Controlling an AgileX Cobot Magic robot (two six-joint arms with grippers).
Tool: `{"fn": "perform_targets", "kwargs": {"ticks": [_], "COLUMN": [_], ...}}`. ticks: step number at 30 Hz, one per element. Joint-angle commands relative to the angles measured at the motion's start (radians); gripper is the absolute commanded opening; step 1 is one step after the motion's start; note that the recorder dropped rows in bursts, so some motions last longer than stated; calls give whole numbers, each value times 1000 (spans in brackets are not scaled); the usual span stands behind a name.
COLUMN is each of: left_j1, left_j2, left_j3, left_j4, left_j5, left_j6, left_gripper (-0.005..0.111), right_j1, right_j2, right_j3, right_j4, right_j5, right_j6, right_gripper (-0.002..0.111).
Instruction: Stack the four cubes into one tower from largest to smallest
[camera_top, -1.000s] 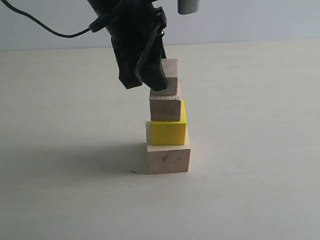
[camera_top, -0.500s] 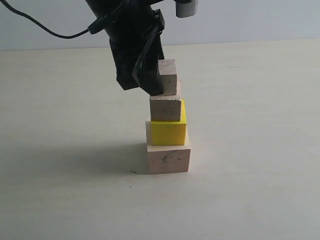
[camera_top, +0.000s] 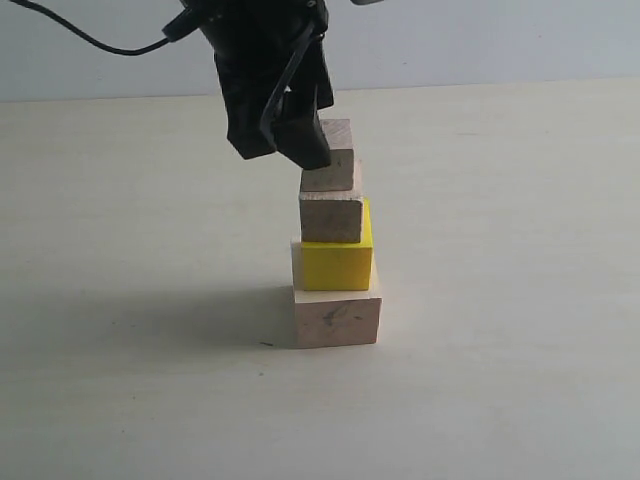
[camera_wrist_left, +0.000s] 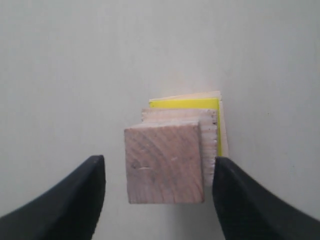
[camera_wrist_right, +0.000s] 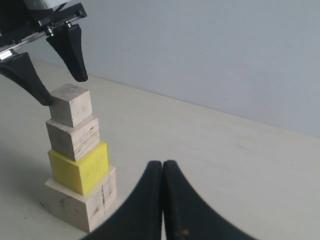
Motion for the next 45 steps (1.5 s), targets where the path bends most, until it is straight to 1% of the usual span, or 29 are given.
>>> {"fn": "perform_targets", "kwargs": {"ticks": [1, 10, 15, 17, 19, 20, 22, 25, 26, 29, 34, 39, 45], "left_j1": [1, 1, 1, 1, 1, 1, 1, 13, 23, 56, 134, 221, 291], "left_j2": [-32, -124, -184, -206, -228, -238, -255, -282, -290, -318, -364, -407, -471], "left_j3": [-18, -18, -18, -18, -18, -18, -18, -18, -18, -18, -18, -18, 3], "left_j4": [-29, -32, -23, -23, -20, -20, -16, -14, -14, -22, -63, -143, -193], "left_j5": [-2, -2, -2, -2, -2, -2, -2, -2, -2, -2, -2, -2, -2], "left_j6": [0, -4, -55, -81, -97, -102, -132, -170, -184, -229, -283, -292, -308], "left_gripper": [61, 61, 61, 59, 51, 45, 31, 3, 0, 0, 0, 0, 0], "right_j1": [-1, -1, -1, -1, -1, -1, -1, -1, -1, -1, -1, -1, -1], "right_j2": [-4, -4, -4, -4, -4, -4, -4, -4, -4, -4, -4, -4, -4], "right_j3": [4, 4, 4, 4, 4, 4, 4, 4, 4, 4, 6, 6, 6], "right_j4": [0, 0, 0, 0, 6, 6, 10, 15, 15, 30, 32, 32, 32], "right_j5": [-13, -13, -13, -13, -15, -15, -15, -15, -15, -15, -17, -17, -15], "right_j6": [3, 3, 3, 3, 3, 3, 3, 3, 3, 3, 3, 1, 1], "right_gripper": [0, 0, 0, 0, 0, 0, 0, 0, 0, 0, 0, 0, 0]}}
